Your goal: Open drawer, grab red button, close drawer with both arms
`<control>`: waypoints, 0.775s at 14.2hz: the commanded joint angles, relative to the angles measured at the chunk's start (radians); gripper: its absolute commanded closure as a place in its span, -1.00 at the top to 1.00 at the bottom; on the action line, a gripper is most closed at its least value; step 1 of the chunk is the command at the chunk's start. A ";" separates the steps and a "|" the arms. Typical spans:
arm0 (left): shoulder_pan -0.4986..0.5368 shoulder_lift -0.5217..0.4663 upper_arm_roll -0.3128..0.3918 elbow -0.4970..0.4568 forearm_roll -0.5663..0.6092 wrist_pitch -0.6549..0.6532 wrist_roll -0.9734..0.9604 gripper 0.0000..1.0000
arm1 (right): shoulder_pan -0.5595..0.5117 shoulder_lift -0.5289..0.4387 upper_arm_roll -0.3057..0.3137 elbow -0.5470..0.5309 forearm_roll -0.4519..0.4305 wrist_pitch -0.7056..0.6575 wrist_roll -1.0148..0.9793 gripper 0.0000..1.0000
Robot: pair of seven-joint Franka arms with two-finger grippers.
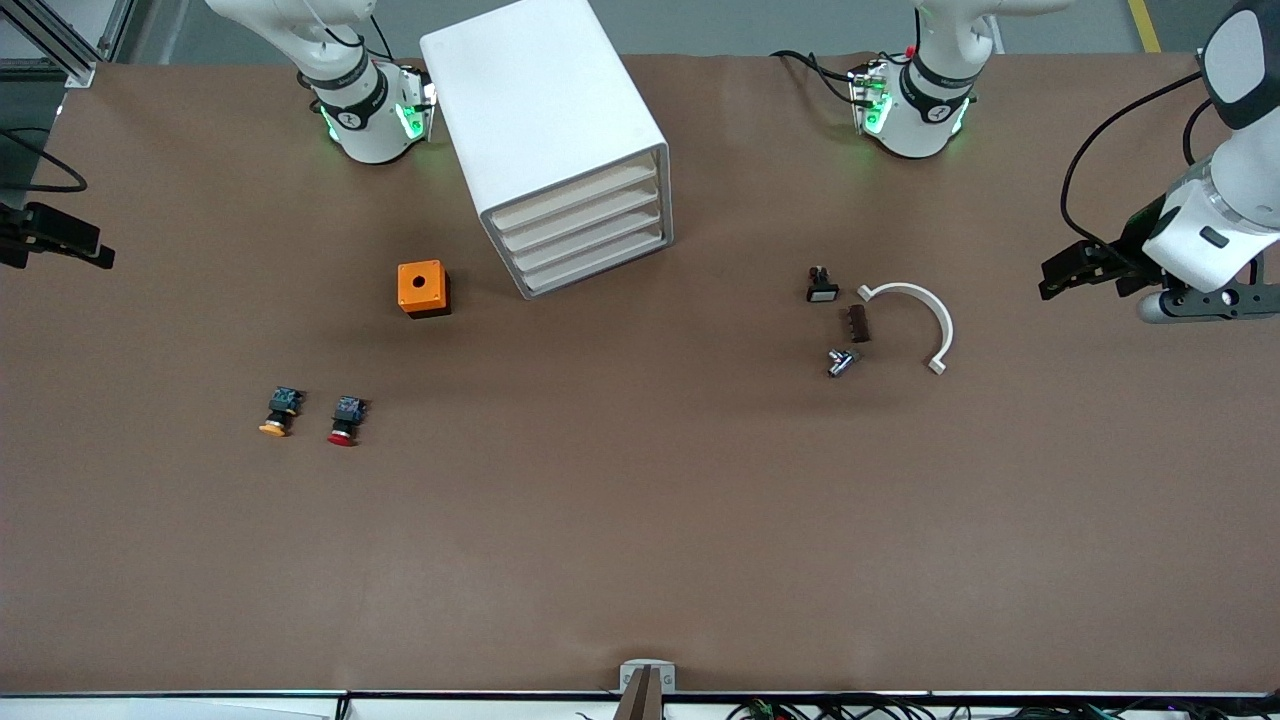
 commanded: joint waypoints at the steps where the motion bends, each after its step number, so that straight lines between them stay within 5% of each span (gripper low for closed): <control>1: 0.057 -0.010 -0.070 0.014 0.016 0.005 0.011 1.00 | -0.012 -0.001 0.015 0.023 -0.011 -0.027 -0.012 1.00; 7: 0.057 -0.008 -0.074 0.063 0.018 -0.007 0.000 1.00 | -0.023 -0.027 0.008 0.018 0.001 -0.081 0.001 1.00; 11: 0.057 -0.005 -0.074 0.204 0.018 -0.157 -0.002 1.00 | -0.017 -0.060 0.011 -0.002 0.000 -0.054 0.001 1.00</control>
